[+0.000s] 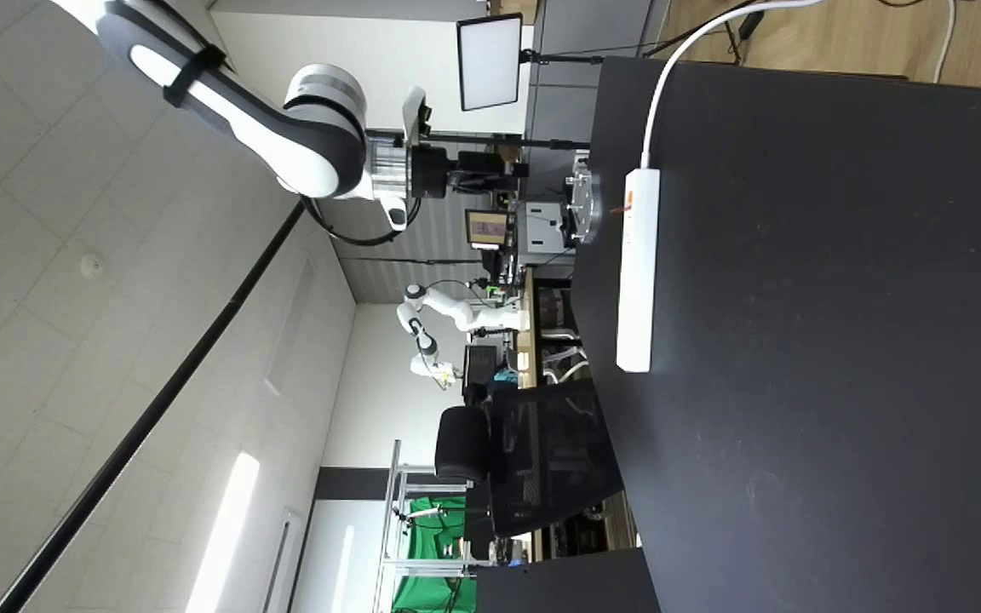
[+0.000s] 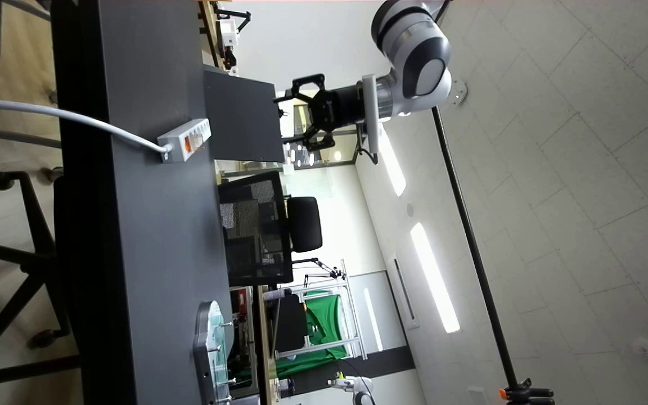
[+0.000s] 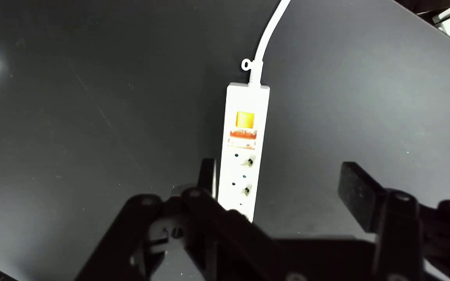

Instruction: Switch the extension cord on

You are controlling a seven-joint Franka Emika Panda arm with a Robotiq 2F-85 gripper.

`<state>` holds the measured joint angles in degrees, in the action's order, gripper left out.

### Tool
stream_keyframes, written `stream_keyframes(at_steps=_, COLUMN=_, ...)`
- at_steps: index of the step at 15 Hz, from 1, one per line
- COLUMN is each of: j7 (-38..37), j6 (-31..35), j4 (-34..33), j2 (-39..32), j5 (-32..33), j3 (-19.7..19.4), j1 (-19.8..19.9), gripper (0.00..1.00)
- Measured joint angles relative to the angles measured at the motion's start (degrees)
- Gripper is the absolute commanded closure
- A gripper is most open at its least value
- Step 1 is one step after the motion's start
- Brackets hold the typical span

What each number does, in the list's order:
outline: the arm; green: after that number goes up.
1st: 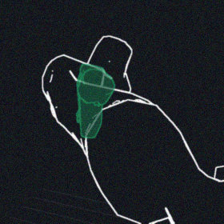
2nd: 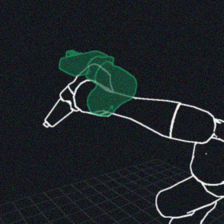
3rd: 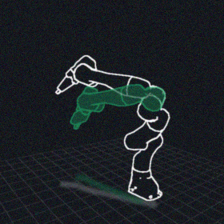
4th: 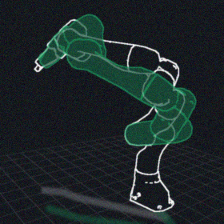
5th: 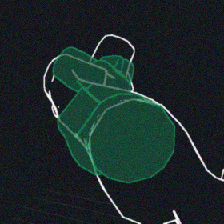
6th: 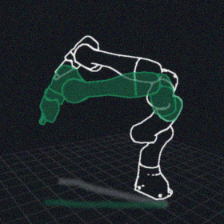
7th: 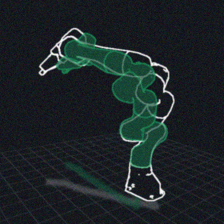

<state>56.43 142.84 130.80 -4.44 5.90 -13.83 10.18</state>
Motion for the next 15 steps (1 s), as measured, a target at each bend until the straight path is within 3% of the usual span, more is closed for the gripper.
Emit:
stream_keyframes(at_steps=8, j7=1.77, j6=3.9, j4=-5.06, j2=-13.37, j5=-3.77, j3=2.92, j1=4.91, gripper=0.99)
stream_keyframes(at_steps=15, j7=1.87, j6=3.98, j4=-8.33, j2=-17.31, j5=-3.85, j3=5.38, j1=7.29, gripper=1.0)
